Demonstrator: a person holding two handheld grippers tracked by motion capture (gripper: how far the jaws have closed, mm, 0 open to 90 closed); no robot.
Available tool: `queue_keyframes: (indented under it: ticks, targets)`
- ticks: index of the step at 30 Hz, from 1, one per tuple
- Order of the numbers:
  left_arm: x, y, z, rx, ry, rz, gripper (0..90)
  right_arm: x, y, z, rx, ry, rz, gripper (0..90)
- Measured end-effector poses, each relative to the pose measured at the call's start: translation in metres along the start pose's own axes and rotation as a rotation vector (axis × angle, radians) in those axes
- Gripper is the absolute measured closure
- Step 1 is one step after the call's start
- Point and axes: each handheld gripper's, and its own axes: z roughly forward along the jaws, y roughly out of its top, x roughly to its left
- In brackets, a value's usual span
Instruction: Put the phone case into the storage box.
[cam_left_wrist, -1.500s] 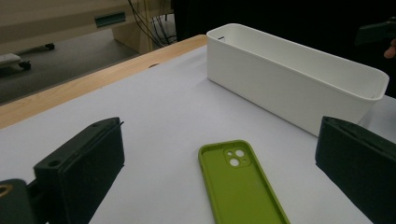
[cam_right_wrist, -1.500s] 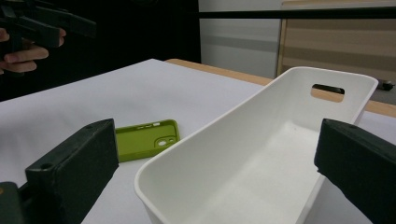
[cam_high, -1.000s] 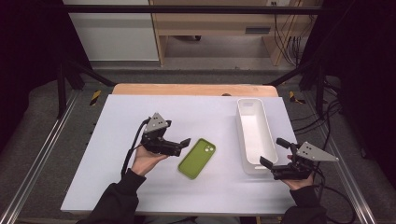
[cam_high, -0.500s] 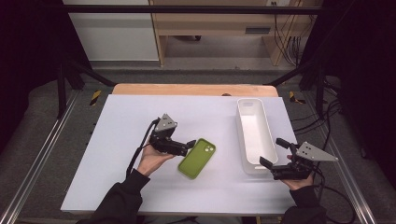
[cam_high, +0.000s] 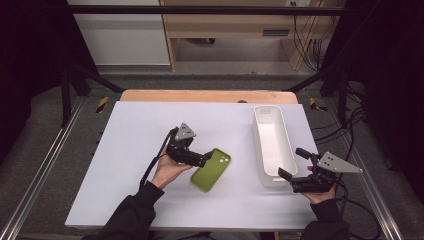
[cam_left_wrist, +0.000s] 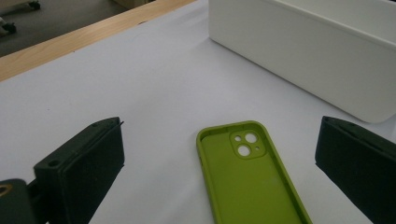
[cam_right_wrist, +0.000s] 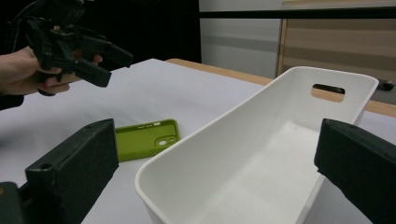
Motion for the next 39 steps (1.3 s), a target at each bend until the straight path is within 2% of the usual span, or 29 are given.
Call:
queue_keyframes:
  ticks: [23, 34, 39]
  targets:
    - [-0.001, -0.017, 0.021, 0.087, -0.004, -0.023, 0.5, 0.000, 0.000, -0.001, -0.005, 0.004, 0.000, 0.1]
    - [0.002, -0.020, 0.026, 0.117, 0.005, -0.052, 1.1, 0.000, 0.000, -0.001, -0.003, 0.005, 0.002, 0.1]
    - [0.002, -0.023, 0.030, 0.148, 0.010, -0.066, 1.4, 0.000, 0.000, 0.000, -0.003, 0.005, 0.003, 0.1]
